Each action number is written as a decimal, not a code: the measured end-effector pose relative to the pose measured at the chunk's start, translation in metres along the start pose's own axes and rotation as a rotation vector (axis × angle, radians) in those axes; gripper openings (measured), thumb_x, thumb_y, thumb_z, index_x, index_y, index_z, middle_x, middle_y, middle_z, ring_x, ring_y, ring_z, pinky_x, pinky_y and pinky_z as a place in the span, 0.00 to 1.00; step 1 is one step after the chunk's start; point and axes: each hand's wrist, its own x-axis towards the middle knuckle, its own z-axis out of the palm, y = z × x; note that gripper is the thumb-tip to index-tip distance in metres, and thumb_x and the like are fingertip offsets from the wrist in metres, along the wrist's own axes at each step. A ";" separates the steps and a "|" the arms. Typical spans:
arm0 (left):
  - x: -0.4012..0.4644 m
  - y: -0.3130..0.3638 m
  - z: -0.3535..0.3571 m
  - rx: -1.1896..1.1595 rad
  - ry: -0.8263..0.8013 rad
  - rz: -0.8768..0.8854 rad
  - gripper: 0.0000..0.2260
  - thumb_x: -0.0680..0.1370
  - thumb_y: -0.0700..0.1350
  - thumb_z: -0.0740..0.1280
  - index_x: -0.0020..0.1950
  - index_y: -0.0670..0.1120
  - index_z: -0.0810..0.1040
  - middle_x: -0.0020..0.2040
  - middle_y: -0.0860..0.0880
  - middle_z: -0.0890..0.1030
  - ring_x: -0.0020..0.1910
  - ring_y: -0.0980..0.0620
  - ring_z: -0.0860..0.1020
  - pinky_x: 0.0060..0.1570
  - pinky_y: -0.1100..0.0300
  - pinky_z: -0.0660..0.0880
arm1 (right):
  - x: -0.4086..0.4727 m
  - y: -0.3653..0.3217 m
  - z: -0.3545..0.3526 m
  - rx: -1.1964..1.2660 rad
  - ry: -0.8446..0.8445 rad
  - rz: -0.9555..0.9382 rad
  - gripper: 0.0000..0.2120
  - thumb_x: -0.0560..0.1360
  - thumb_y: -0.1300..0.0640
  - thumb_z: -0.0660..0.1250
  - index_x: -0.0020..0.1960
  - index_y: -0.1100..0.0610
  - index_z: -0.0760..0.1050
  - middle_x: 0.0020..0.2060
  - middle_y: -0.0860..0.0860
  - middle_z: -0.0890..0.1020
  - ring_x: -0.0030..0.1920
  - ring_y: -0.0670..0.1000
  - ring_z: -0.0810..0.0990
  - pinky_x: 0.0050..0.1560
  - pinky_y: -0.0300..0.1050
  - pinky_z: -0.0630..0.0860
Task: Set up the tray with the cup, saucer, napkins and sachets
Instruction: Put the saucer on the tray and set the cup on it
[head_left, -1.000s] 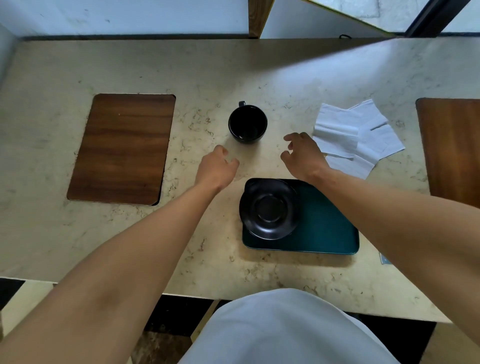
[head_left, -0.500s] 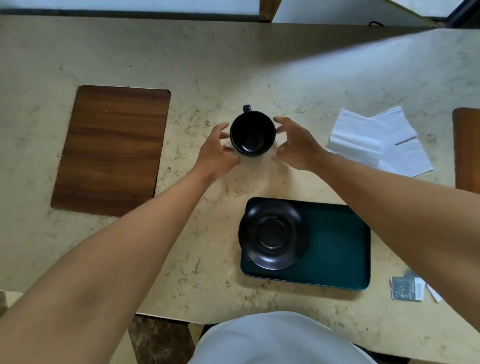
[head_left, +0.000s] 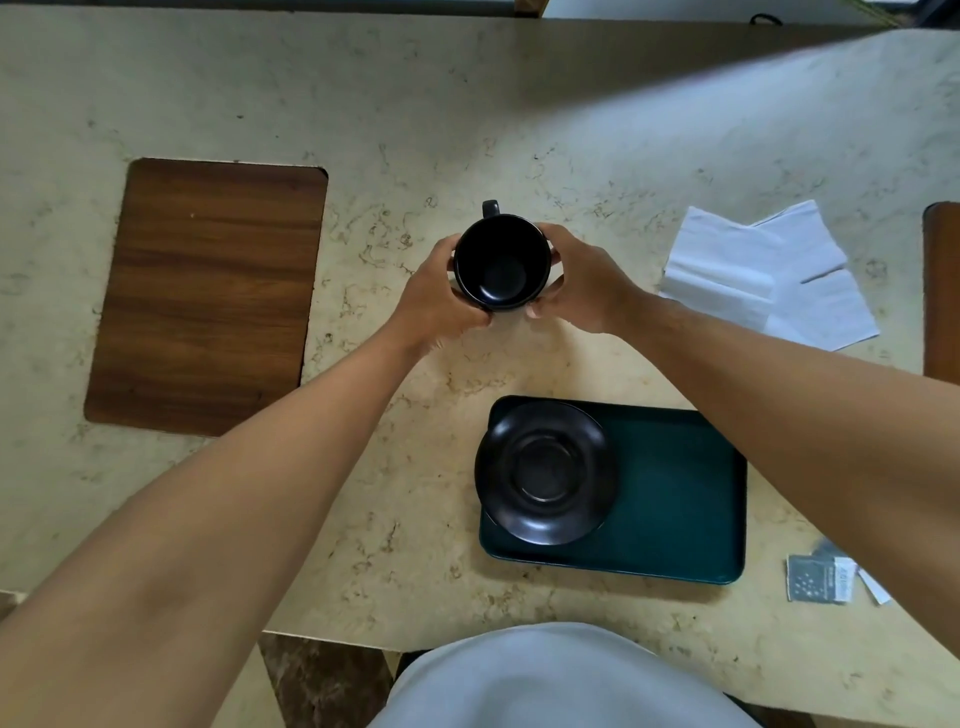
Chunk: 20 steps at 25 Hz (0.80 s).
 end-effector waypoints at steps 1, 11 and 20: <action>-0.001 0.001 -0.001 0.007 0.002 0.002 0.40 0.64 0.35 0.78 0.73 0.50 0.69 0.59 0.56 0.77 0.54 0.64 0.78 0.56 0.50 0.82 | 0.000 -0.001 0.000 0.002 -0.003 0.002 0.43 0.68 0.66 0.79 0.77 0.54 0.64 0.54 0.47 0.76 0.50 0.52 0.79 0.52 0.40 0.72; -0.037 0.016 -0.007 -0.009 -0.006 0.017 0.39 0.65 0.36 0.79 0.73 0.55 0.70 0.60 0.54 0.79 0.53 0.53 0.83 0.53 0.55 0.82 | -0.038 -0.017 -0.002 -0.022 0.021 0.034 0.44 0.69 0.62 0.80 0.78 0.51 0.61 0.56 0.48 0.78 0.53 0.53 0.81 0.53 0.44 0.74; -0.105 0.012 0.010 0.041 -0.008 0.058 0.41 0.63 0.40 0.80 0.73 0.56 0.68 0.55 0.59 0.79 0.51 0.64 0.80 0.40 0.71 0.76 | -0.122 -0.033 0.013 0.016 0.070 0.076 0.43 0.68 0.63 0.77 0.77 0.48 0.63 0.57 0.49 0.78 0.46 0.47 0.84 0.45 0.38 0.76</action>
